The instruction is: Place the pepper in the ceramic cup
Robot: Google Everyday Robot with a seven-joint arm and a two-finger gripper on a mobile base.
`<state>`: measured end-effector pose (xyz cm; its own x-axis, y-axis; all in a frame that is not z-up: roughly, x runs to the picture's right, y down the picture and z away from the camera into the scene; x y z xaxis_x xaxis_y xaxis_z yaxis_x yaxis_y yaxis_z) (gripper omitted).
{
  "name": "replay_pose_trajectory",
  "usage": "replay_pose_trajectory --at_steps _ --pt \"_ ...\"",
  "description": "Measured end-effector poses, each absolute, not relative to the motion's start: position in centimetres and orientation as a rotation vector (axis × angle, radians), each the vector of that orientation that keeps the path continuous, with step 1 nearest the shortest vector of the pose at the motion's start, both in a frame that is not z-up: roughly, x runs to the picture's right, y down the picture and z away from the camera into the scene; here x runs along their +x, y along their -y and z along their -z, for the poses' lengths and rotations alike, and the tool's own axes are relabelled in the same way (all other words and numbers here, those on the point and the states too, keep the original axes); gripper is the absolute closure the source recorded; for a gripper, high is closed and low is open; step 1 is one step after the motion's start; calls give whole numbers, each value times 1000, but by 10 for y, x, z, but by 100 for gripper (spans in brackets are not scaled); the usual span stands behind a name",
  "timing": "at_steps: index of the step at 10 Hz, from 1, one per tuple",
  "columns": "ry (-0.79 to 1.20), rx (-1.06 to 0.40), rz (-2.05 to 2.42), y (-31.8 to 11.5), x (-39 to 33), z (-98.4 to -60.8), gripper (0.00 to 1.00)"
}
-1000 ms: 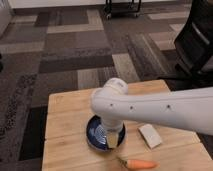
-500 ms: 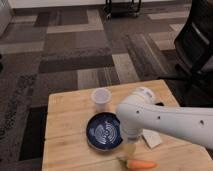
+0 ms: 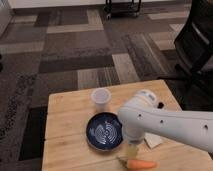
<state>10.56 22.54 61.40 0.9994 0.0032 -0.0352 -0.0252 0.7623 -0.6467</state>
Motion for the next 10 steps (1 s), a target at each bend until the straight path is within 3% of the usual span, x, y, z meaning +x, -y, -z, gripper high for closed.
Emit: replay_pose_trajectory --at_steps 7,10 --pt "-61 -654 -62 -236 102 -607 35" --pt "-50 -660 -144 -260 105 -602 35"
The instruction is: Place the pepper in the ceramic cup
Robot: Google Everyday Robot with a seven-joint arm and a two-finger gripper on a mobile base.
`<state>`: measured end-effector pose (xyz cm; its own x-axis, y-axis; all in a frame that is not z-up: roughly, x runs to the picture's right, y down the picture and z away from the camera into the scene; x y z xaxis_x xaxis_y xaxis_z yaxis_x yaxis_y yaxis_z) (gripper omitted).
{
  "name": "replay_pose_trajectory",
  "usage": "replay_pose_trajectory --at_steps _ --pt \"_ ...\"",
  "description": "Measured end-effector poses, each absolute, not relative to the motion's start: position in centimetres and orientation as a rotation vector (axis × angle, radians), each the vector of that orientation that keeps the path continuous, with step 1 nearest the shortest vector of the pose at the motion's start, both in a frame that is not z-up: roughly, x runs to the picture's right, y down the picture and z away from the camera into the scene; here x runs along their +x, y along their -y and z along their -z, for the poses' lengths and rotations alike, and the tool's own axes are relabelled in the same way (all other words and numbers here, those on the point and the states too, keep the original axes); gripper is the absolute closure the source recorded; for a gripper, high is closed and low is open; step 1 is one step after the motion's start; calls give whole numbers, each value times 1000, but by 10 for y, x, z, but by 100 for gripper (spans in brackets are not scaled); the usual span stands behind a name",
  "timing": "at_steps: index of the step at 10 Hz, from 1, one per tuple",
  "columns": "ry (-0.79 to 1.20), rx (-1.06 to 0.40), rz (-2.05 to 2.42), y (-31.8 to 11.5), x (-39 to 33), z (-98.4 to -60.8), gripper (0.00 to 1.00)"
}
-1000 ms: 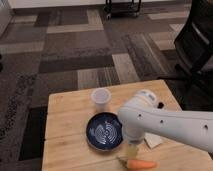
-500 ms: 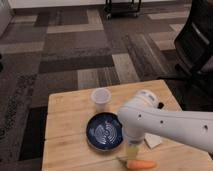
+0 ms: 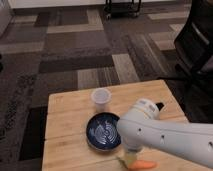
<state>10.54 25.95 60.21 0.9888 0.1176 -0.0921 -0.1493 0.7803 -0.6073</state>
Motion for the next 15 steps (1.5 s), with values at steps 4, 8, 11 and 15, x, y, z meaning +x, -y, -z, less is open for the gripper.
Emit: replay_pose_trajectory --at_steps 4,8,11,15 --pt "-44 -691 -164 -282 109 -612 35" --pt "-53 -691 -182 -299 115 -625 35" --pt "-42 -676 -171 -313 121 -635 35" --pt "-34 -656 -153 -320 127 -643 47"
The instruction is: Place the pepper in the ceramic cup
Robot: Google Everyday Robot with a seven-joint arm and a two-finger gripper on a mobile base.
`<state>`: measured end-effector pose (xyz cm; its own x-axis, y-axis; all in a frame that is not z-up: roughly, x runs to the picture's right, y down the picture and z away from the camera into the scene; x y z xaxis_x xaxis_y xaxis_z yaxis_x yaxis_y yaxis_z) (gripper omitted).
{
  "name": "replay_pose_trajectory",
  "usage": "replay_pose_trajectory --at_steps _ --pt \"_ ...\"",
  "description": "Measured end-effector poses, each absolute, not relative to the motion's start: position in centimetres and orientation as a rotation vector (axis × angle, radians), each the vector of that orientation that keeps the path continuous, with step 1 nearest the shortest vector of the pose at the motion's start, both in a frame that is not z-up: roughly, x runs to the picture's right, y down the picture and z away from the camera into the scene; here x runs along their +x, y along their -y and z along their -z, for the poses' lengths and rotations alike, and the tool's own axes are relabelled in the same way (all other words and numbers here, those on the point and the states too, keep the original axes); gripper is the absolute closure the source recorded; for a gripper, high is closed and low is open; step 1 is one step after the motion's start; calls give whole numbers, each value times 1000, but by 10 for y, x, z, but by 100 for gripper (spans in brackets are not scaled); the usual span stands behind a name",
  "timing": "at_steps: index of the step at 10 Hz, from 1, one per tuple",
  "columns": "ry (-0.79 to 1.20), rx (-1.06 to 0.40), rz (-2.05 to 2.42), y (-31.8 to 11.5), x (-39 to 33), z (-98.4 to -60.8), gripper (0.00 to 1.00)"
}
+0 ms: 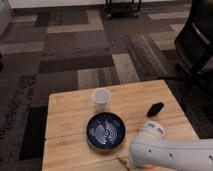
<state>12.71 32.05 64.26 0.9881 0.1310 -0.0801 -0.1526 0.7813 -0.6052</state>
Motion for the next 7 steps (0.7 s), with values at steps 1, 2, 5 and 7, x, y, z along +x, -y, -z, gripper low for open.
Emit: replay_pose_trajectory --at_steps 1,2,5,7 --pt "-29 -645 -144 -319 126 -643 57" --pt "-25 -634 -136 -317 125 -642 72" --pt "-22 -630 -126 -317 124 -639 100" --pt "-23 -635 -122 -317 124 -638 100"
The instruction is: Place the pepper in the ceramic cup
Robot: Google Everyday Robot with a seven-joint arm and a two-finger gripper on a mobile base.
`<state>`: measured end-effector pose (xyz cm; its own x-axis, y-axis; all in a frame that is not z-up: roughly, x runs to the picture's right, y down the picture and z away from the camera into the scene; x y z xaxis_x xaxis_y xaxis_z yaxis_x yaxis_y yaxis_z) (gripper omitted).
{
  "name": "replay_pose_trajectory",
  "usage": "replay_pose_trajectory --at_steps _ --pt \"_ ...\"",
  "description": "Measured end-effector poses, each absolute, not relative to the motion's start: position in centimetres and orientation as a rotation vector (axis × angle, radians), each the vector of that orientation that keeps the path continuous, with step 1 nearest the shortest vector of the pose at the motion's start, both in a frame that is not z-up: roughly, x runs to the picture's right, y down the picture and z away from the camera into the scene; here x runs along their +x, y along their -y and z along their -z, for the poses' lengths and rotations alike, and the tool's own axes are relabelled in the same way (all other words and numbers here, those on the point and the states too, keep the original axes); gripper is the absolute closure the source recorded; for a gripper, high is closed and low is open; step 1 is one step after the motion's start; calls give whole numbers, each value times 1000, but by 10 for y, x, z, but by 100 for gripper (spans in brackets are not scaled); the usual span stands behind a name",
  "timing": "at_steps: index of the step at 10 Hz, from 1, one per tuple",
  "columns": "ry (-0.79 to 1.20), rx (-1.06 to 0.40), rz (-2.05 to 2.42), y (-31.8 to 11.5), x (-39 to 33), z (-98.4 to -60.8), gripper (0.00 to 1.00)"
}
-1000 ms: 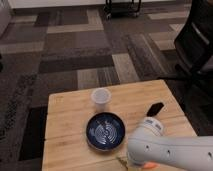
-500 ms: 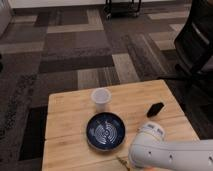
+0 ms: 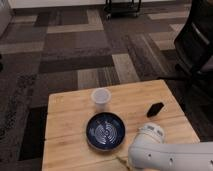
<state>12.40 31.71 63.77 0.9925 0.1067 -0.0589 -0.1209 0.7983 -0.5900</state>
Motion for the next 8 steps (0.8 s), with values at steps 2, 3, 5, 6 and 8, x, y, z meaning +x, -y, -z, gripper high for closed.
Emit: replay_pose_trajectory --at_steps 2,3,5,6,8 --pt "-32 -628 -126 -310 128 -635 92" --pt "-34 -620 -130 -305 129 -634 80" --pt "-33 -613 -130 -299 130 -631 55" --pt "-32 -615 -131 -299 129 -631 41" --pt "-22 -622 -130 -301 128 -632 21"
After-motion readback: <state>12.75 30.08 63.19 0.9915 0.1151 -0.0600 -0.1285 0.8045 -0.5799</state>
